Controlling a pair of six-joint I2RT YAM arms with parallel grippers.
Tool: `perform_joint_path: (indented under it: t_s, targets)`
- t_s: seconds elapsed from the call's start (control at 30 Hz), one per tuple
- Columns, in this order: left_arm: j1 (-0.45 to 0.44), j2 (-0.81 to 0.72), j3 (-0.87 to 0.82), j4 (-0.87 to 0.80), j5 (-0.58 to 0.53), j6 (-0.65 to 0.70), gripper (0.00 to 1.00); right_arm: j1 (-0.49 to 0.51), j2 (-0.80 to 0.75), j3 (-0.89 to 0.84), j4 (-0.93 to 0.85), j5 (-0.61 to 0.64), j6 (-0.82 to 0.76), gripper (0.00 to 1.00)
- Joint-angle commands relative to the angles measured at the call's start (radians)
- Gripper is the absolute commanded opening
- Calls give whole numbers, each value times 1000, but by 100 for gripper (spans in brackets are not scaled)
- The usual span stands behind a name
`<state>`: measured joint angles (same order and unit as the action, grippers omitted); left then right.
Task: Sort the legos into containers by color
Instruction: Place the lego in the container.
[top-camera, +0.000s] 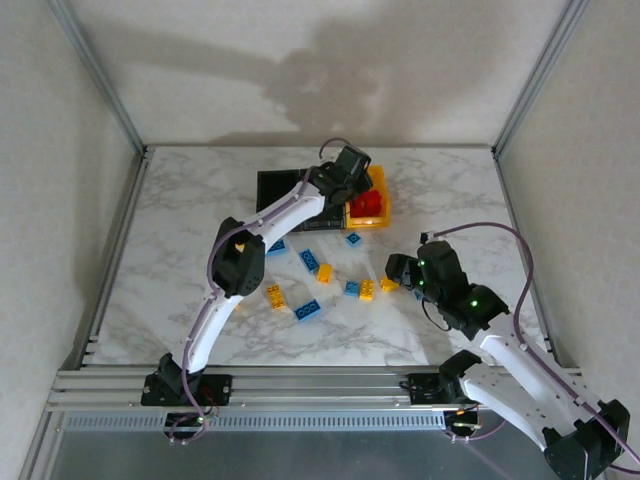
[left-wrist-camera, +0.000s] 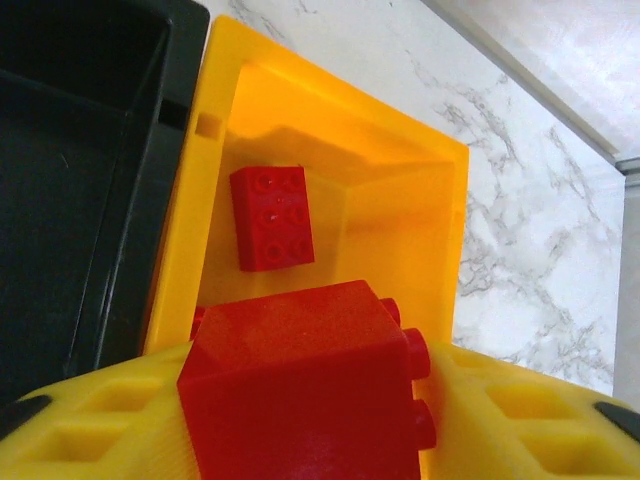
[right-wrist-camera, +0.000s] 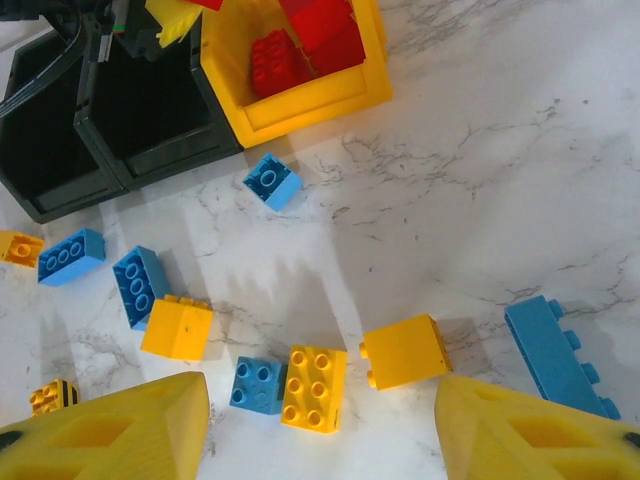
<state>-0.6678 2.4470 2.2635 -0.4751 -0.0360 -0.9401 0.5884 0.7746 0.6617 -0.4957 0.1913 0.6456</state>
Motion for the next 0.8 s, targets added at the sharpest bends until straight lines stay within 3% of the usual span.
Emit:
perform_joint_path:
  t_s: [0.0,0.1,0.27,0.43,0.6,0.77]
  targets:
    - [10,29,50,-16,46,19,58,-7,-21,6,-31,30,21,62]
    - [10,22,54,-22,47,29,63,-6,-24,9,-36,30,28,62]
    - [8,-7,49,-31,59,45,63,-7,-18,15,-32,23,32,62]
    - [-10,-126,-34,-21,73,88,64,-7,5,30,-14,17,29,62]
    - [-32,-344,-275,38,64,144,64,-7,48,48,12,10,19,64]
    - [-35,-611,-622,139,73,186,65,-8,99,68,28,-1,15,64]
